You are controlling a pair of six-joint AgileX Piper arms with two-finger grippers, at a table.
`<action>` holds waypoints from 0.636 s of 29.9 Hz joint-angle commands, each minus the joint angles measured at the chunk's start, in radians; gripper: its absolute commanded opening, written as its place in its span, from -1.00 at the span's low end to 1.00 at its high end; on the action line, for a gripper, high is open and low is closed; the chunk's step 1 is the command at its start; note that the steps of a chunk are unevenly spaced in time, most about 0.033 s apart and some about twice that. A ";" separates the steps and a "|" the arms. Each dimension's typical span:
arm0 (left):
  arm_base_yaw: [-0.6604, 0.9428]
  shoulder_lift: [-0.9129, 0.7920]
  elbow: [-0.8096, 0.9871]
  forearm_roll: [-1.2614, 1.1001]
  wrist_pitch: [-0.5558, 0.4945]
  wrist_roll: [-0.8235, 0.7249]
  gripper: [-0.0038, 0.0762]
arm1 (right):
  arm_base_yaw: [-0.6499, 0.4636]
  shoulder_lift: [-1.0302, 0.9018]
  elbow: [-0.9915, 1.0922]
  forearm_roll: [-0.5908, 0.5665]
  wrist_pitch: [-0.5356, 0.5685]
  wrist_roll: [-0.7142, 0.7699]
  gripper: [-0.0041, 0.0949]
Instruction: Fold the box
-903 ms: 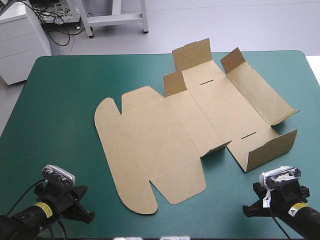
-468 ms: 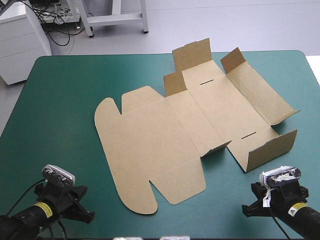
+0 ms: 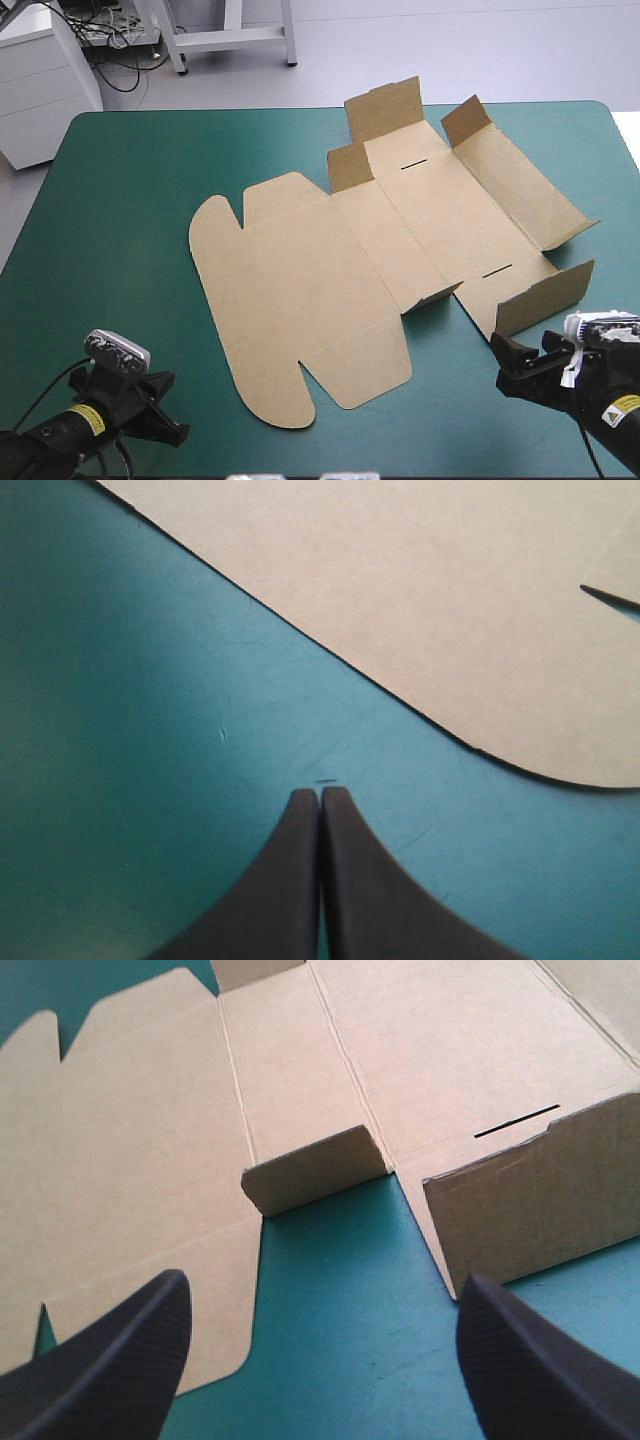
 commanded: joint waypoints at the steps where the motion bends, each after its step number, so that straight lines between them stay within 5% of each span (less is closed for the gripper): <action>1: -0.005 0.009 -0.025 -0.007 -0.056 -0.007 -0.98 | 0.003 0.006 -0.043 0.017 -0.059 0.095 0.51; 6: -0.005 0.009 -0.025 -0.007 -0.056 -0.007 -0.98 | 0.003 0.013 -0.043 0.070 -0.083 0.172 0.51; 19: -0.005 0.009 -0.025 -0.007 -0.056 -0.007 -0.98 | 0.003 0.225 -0.043 0.423 -0.188 0.197 0.51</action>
